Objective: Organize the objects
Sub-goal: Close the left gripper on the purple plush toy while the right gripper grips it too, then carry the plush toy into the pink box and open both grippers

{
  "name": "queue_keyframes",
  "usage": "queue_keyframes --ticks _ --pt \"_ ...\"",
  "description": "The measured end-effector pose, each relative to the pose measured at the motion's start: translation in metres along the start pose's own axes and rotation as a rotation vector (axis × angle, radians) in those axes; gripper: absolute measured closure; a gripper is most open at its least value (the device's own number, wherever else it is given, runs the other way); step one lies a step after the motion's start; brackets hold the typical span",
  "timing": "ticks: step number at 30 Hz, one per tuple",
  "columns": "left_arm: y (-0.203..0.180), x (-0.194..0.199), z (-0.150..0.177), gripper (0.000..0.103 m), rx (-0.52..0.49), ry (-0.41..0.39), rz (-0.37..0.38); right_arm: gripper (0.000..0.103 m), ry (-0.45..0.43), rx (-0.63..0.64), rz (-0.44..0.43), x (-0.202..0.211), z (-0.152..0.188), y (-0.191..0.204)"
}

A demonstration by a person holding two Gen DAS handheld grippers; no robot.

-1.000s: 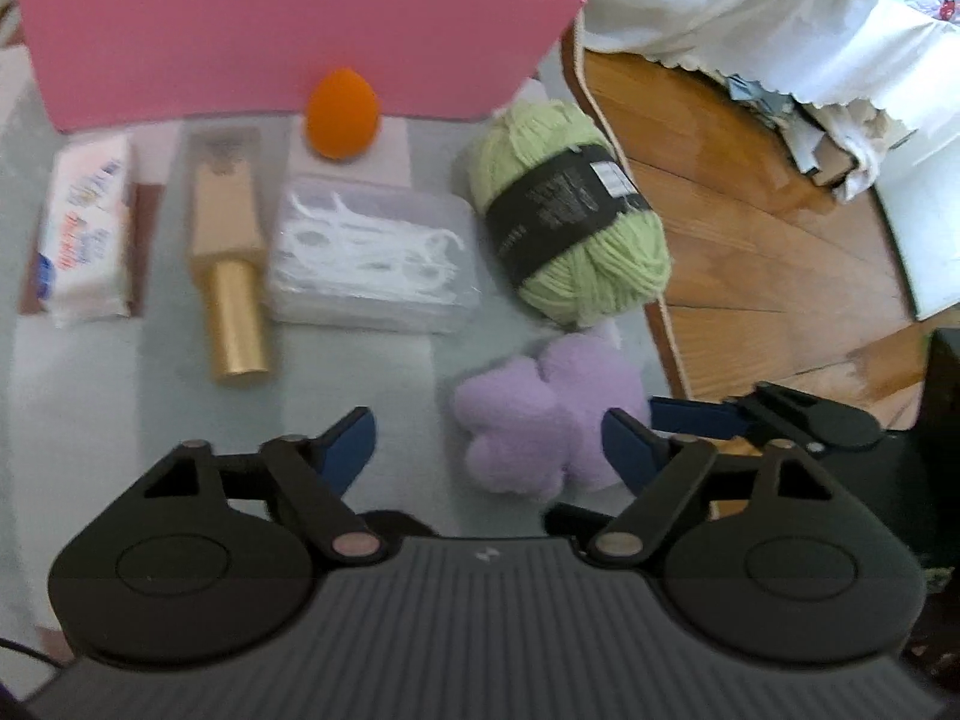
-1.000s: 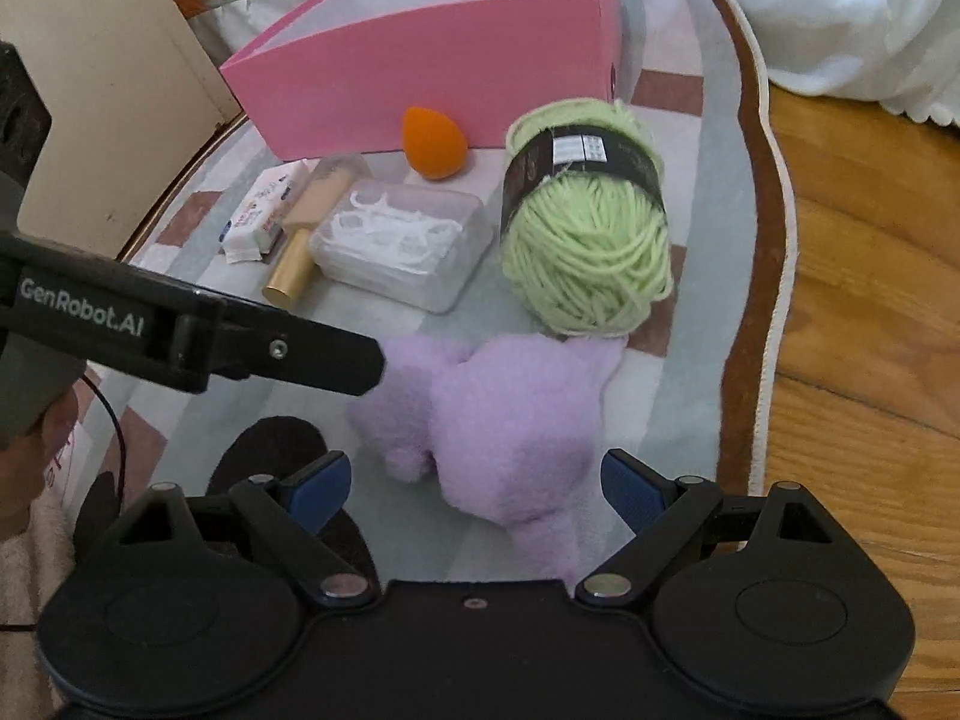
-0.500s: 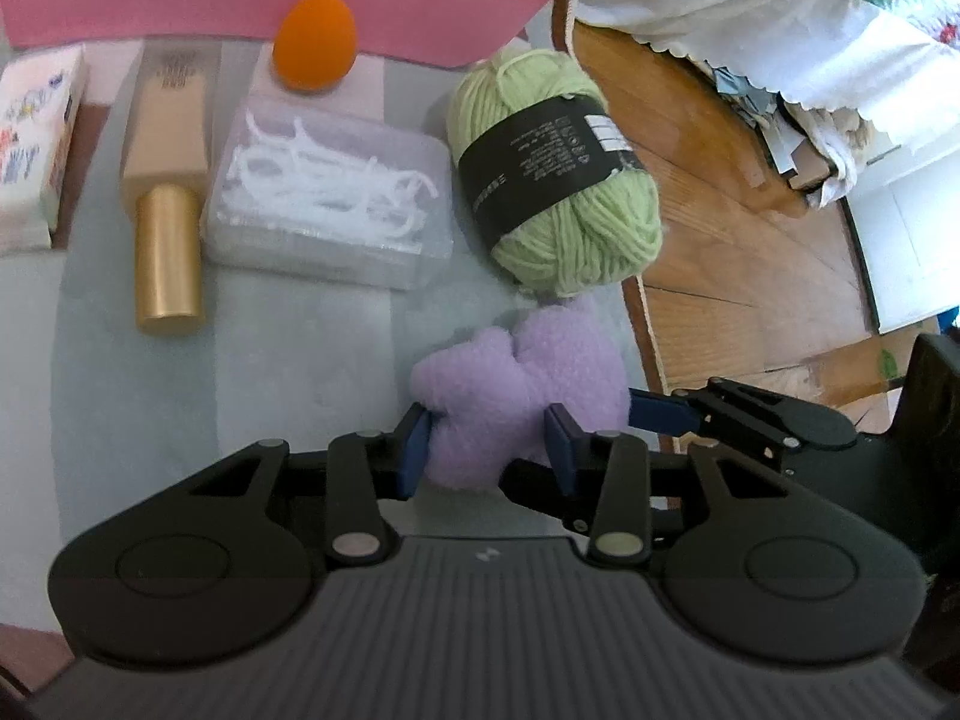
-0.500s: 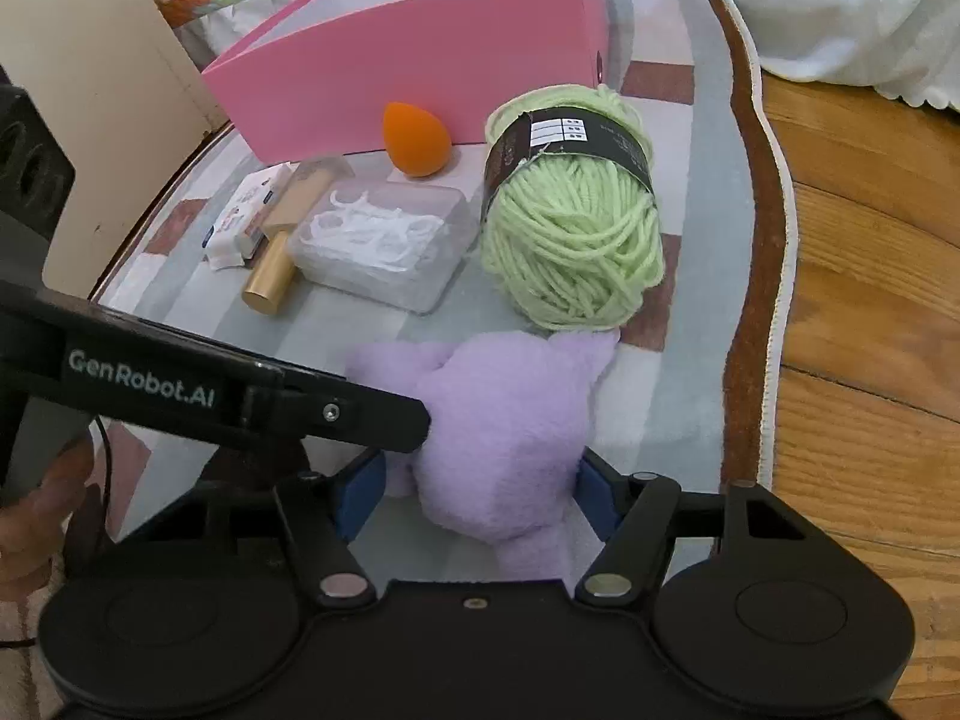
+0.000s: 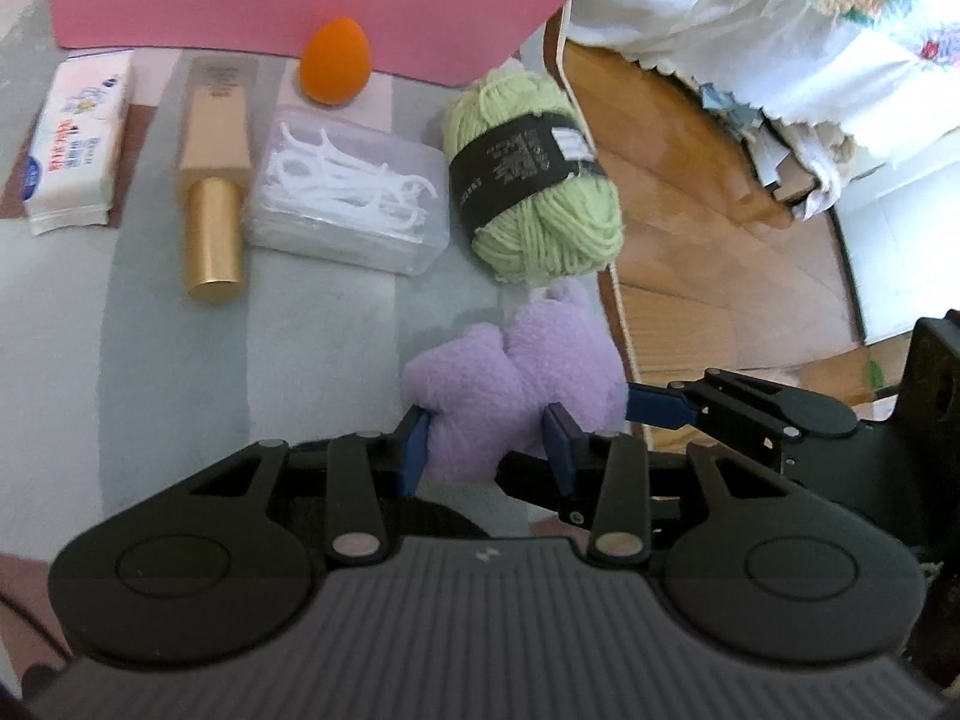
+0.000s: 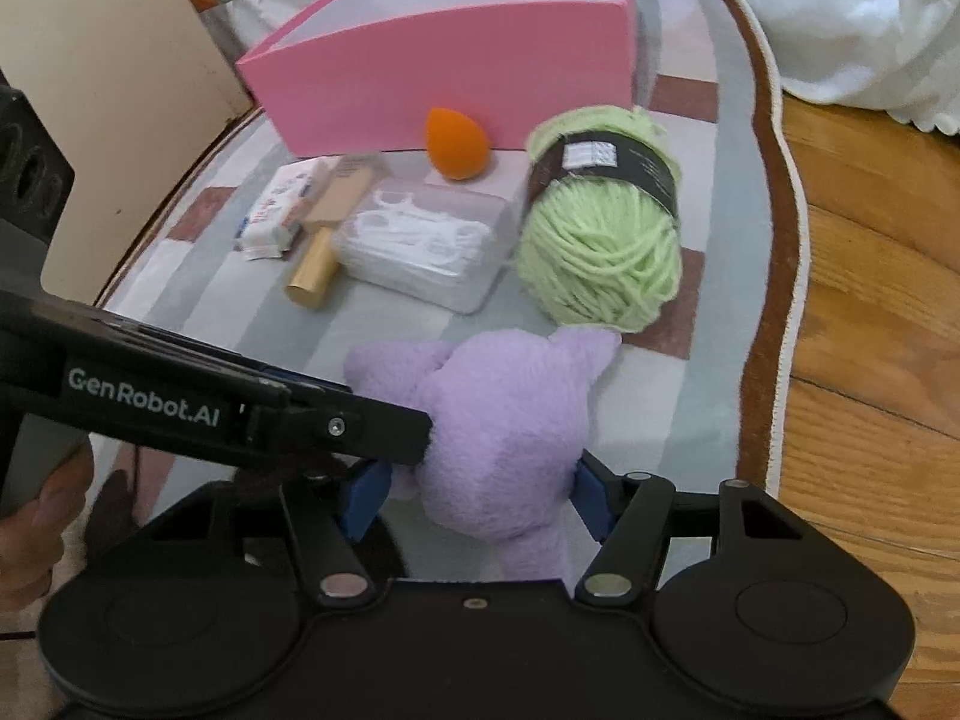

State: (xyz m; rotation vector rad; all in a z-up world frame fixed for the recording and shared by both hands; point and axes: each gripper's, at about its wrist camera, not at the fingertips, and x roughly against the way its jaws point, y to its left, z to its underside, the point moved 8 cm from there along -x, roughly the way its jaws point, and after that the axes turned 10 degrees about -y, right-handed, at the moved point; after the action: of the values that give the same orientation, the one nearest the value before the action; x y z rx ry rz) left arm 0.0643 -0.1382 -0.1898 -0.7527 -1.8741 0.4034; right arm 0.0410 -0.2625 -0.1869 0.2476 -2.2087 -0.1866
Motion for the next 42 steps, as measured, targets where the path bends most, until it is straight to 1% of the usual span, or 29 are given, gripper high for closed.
queue_keyframes --ticks 6,9,14,16,20,22,24,25,29,32,34,36,37,39,40,42 --pt "-0.006 0.034 -0.013 0.064 -0.021 -0.038 0.016 0.028 -0.025 0.053 -0.016 0.018 -0.015 0.022" --pt "-0.013 0.051 -0.025 0.064 -0.039 -0.077 0.015 0.027 -0.055 0.082 -0.024 0.028 -0.027 0.032" --pt "-0.026 0.077 -0.053 0.064 -0.098 -0.133 0.006 0.027 -0.107 0.090 -0.036 0.044 -0.055 0.043" --pt "-0.031 0.086 -0.069 0.064 -0.113 -0.155 0.000 0.029 -0.132 0.115 -0.038 0.051 -0.068 0.048" --pt "-0.041 0.104 -0.104 0.064 -0.144 -0.209 -0.004 0.035 -0.194 0.223 -0.029 0.063 -0.102 0.063" --pt "-0.045 0.110 -0.122 0.064 -0.159 -0.235 -0.015 0.037 -0.224 0.262 -0.026 0.068 -0.123 0.064" --pt "-0.049 0.114 -0.140 0.064 -0.174 -0.261 -0.030 0.042 -0.242 0.285 -0.024 0.071 -0.140 0.064" --pt "-0.050 0.115 -0.150 0.064 -0.176 -0.270 -0.033 0.043 -0.248 0.295 -0.023 0.071 -0.150 0.063" --pt "-0.046 0.107 -0.190 0.064 -0.159 -0.289 -0.047 0.044 -0.264 0.326 -0.020 0.064 -0.188 0.059" --pt "-0.036 0.088 -0.214 0.064 -0.139 -0.283 -0.074 0.045 -0.257 0.337 -0.016 0.047 -0.215 0.054" --pt "-0.024 0.070 -0.230 0.064 -0.121 -0.264 -0.099 0.045 -0.229 0.318 -0.014 0.027 -0.233 0.047" --pt "-0.012 0.051 -0.242 0.064 -0.106 -0.248 -0.127 0.046 -0.191 0.296 -0.011 0.006 -0.241 0.042" --pt "-0.006 0.039 -0.245 0.064 -0.095 -0.235 -0.148 0.046 -0.165 0.273 -0.006 -0.006 -0.246 0.038" --pt "0.005 0.020 -0.253 0.064 -0.088 -0.232 -0.186 0.046 -0.095 0.182 -0.004 -0.034 -0.252 0.026" --pt "0.010 0.012 -0.256 0.064 -0.083 -0.228 -0.193 0.046 -0.070 0.148 -0.004 -0.050 -0.255 0.021" --pt "0.022 -0.004 -0.260 0.064 -0.057 -0.209 -0.197 0.046 -0.051 0.153 0.018 -0.070 -0.256 0.014"
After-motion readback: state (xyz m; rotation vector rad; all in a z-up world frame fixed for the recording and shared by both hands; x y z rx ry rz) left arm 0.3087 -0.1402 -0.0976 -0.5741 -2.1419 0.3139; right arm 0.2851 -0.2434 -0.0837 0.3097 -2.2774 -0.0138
